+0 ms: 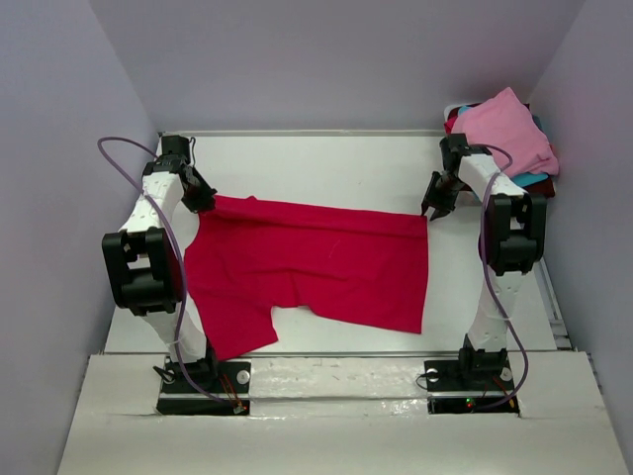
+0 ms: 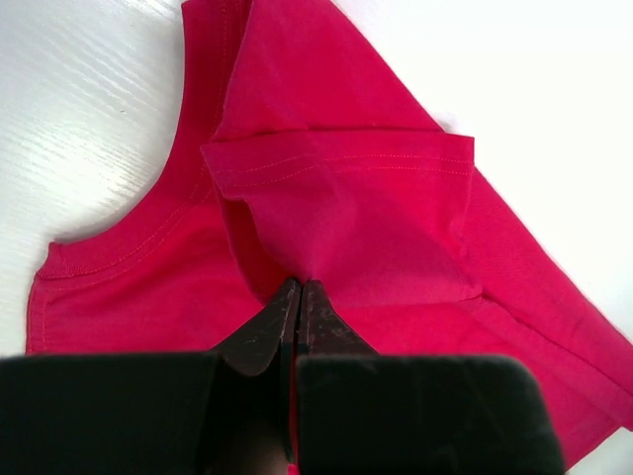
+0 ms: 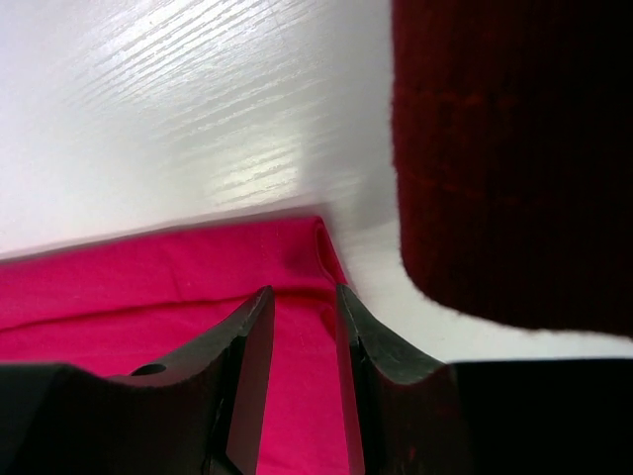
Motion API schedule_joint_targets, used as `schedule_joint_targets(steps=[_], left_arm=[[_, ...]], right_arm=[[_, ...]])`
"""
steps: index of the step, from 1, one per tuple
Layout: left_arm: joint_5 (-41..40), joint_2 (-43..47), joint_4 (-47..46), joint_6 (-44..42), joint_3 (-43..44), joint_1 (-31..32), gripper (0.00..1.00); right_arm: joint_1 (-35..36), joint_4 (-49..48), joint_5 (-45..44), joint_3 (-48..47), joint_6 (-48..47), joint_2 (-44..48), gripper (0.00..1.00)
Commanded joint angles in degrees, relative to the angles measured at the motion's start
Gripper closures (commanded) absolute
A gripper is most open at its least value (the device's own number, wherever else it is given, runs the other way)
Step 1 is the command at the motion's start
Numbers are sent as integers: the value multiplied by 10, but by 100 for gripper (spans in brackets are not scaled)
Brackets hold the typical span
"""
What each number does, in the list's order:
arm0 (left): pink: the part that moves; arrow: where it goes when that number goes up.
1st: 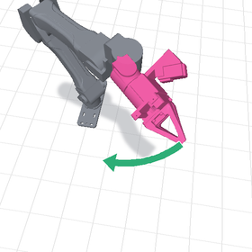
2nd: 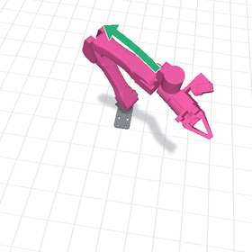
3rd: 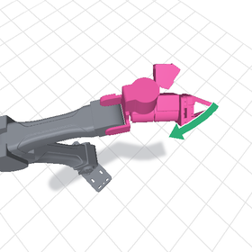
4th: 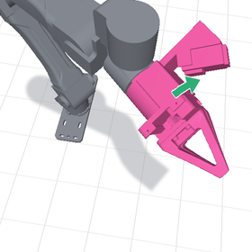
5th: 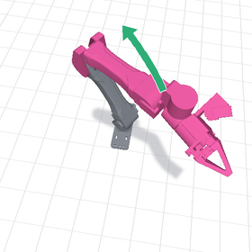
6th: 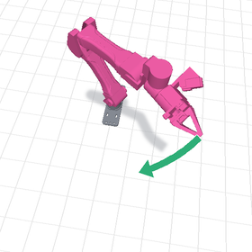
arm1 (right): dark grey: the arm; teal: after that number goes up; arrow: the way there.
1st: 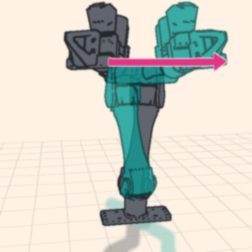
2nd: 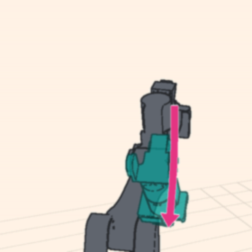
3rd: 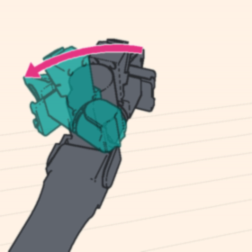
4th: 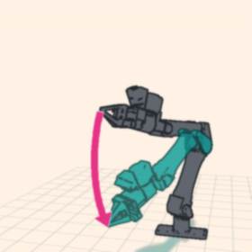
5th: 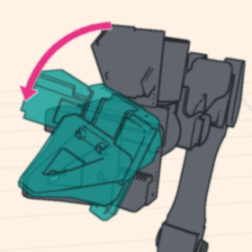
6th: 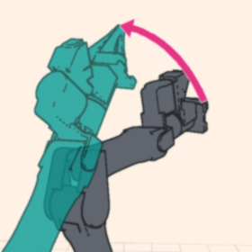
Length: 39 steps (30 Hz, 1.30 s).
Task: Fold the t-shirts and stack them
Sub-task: Fold the tshirt
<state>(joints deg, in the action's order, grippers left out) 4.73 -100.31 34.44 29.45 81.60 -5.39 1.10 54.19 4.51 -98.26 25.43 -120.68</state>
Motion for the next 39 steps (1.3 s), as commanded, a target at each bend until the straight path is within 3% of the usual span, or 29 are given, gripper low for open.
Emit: schedule_joint_targets(steps=[1, 34, 37, 39], left_arm=[[5, 29, -5, 1, -2, -6, 94], [11, 25, -15, -1, -12, -6, 94], [12, 24, -15, -1, -14, -6, 89], [12, 24, -17, -2, -14, -6, 80]], right_arm=[[-5, 23, 17, 35, -4, -14, 63], [42, 7, 34, 123, 1, 18, 70], [42, 5, 34, 133, 1, 22, 70], [42, 3, 34, 140, 1, 26, 70]])
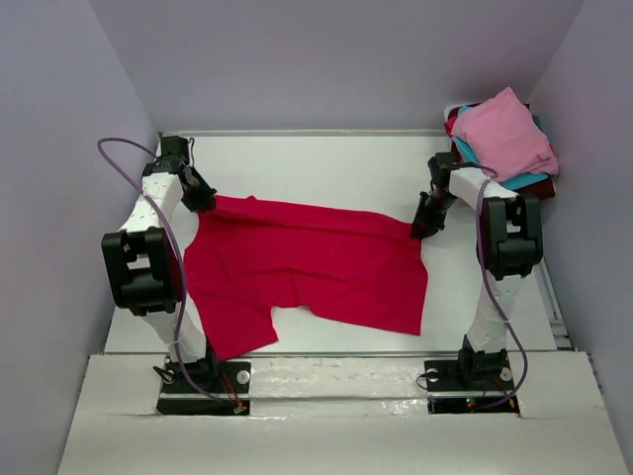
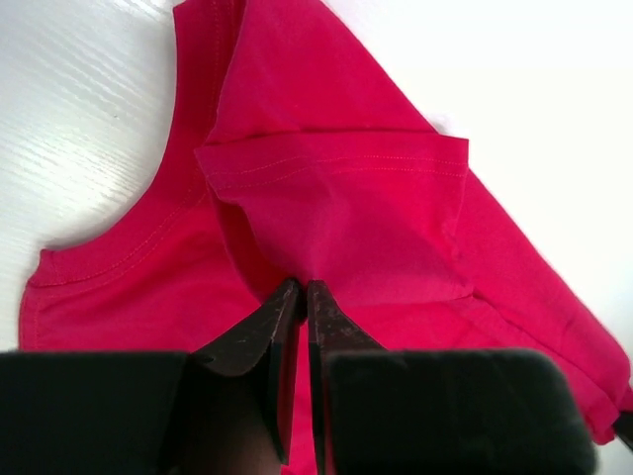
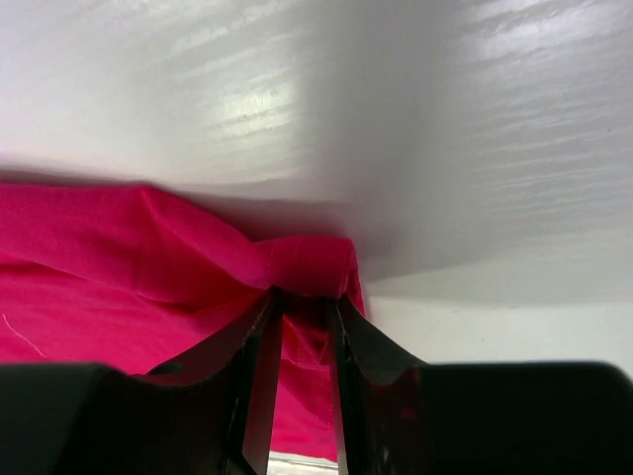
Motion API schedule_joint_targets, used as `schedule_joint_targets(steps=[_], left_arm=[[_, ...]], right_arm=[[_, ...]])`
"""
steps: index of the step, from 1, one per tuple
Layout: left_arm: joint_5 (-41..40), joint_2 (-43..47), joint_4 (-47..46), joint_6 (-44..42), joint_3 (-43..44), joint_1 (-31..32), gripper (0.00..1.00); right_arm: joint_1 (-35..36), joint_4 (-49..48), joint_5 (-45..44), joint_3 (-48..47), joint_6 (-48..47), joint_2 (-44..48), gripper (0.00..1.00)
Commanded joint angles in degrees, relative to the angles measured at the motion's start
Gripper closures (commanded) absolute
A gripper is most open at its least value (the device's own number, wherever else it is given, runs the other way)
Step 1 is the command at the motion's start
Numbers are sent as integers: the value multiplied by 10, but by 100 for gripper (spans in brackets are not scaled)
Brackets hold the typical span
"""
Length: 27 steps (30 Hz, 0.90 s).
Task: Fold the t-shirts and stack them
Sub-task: Fold the tshirt
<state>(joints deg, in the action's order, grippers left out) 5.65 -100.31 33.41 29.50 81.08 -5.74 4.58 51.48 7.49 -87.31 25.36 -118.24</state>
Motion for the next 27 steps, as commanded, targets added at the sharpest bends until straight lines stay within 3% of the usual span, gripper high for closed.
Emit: schedule_joint_targets(steps=[1, 4, 15, 27], left_arm=[[3, 23, -6, -1, -8, -2, 78], [7, 23, -9, -4, -11, -2, 61], [24, 14, -11, -16, -1, -2, 52], [42, -114, 10, -36, 107, 10, 51]], right_arm=[[7, 31, 3, 30, 3, 3, 70], [7, 35, -10, 27, 4, 7, 70], [7, 61, -23, -65, 17, -34, 69], [7, 104, -42, -185, 17, -94, 69]])
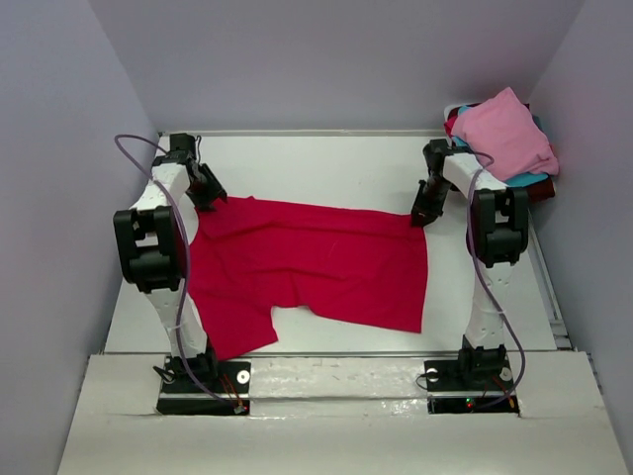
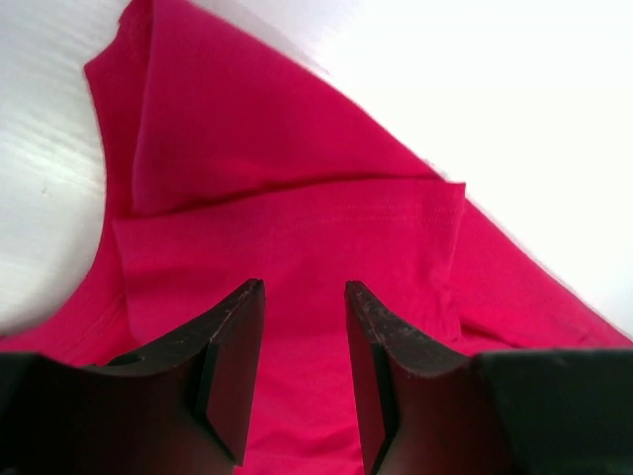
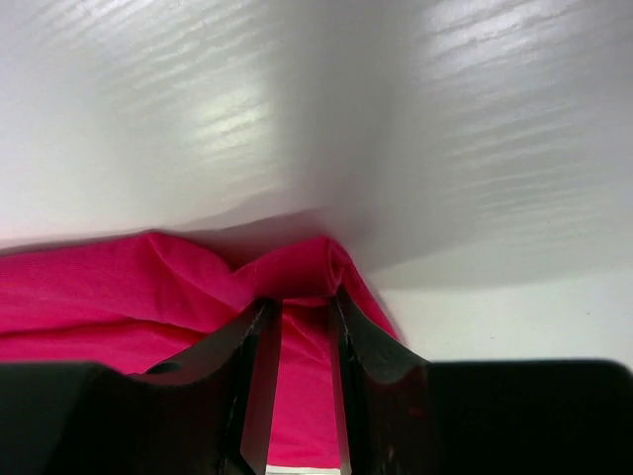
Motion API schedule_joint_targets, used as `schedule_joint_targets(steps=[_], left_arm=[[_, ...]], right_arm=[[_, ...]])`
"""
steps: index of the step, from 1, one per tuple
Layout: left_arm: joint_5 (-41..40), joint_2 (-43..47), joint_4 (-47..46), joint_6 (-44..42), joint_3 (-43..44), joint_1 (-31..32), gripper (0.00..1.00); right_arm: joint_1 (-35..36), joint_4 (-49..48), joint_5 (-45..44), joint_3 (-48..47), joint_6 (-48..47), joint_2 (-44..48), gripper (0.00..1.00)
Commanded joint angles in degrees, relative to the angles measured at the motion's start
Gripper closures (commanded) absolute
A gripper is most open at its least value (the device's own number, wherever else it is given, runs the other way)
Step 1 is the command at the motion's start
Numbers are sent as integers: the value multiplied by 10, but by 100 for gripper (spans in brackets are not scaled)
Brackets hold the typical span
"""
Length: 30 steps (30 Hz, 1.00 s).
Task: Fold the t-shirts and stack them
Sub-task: Fold the tshirt
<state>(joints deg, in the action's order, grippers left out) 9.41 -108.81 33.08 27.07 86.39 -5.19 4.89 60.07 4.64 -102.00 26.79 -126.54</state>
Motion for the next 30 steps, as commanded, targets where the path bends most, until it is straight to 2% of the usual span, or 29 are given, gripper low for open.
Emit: schedule_joint_targets(steps=[1, 18, 24, 30], left_arm=[[2, -37, 15, -9, 62, 10, 51], [-89, -158, 76, 24, 240, 10, 50], [-138, -145, 84, 33, 208, 10, 51], [-153, -132, 89, 30, 164, 10, 51]], right_arm=[[4, 20, -13, -43, 3, -16, 69], [-7, 28, -15, -80, -1, -37, 68], [-12, 34, -17, -93, -3, -35, 68], [-12, 31, -17, -89, -4, -34, 68]])
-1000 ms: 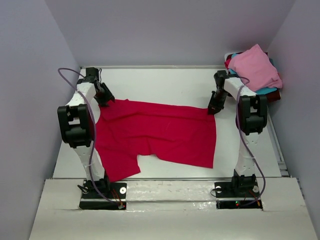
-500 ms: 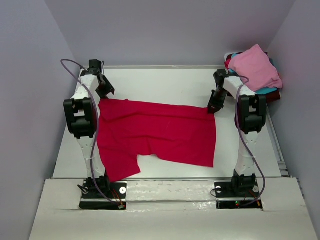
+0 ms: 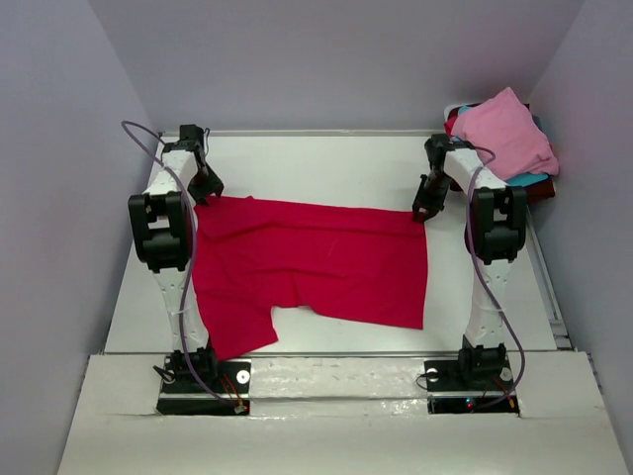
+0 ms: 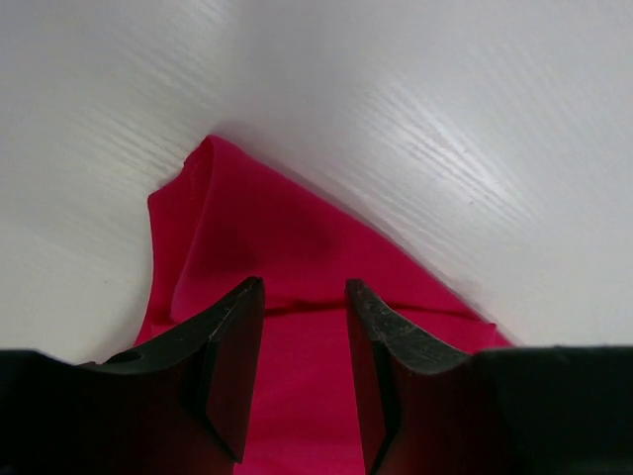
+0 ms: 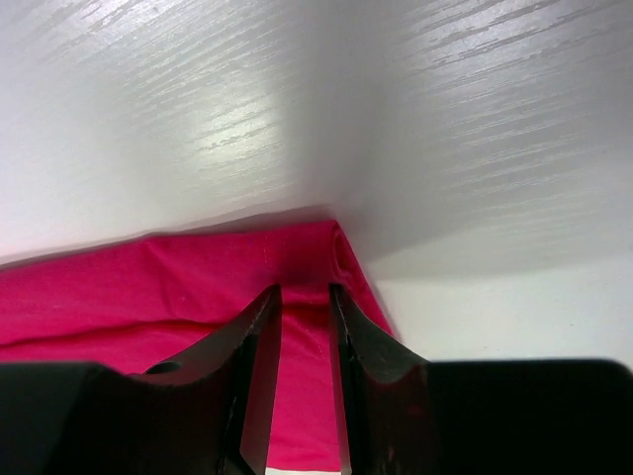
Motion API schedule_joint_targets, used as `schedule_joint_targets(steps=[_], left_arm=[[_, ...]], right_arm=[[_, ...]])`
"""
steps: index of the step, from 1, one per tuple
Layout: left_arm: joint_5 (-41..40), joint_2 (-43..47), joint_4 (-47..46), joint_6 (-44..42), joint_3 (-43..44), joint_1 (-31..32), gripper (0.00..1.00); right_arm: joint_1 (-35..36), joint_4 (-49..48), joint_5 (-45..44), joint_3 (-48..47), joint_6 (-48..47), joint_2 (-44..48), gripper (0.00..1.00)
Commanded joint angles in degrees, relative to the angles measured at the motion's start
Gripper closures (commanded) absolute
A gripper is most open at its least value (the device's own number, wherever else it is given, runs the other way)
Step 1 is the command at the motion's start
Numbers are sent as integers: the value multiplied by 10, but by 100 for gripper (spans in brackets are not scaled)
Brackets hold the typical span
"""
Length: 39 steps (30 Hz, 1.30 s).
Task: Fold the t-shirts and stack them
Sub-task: Fold the tshirt
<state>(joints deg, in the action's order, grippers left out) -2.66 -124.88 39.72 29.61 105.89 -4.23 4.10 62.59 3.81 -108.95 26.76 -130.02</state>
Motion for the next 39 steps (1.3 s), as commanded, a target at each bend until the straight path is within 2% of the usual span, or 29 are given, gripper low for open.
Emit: schedule_joint_targets(steps=[1, 10, 18, 25, 34, 39], left_arm=[[-36, 31, 23, 5, -37, 0, 51], [-73, 15, 40, 0, -42, 0, 51], [-84, -57, 74, -1, 53, 0, 51], [-81, -127, 110, -2, 136, 0, 51], [-93, -171, 114, -17, 203, 0, 51], [-90, -187, 109, -23, 240, 0, 50]], right_arm=[[-4, 5, -7, -19, -5, 0, 68], [-4, -7, 4, -7, -6, 1, 68], [-9, -8, 8, -21, -8, -20, 68], [-15, 31, 12, -118, -11, -73, 68], [-25, 53, 5, -249, -13, -141, 68], [-30, 35, 7, -289, -17, -157, 68]])
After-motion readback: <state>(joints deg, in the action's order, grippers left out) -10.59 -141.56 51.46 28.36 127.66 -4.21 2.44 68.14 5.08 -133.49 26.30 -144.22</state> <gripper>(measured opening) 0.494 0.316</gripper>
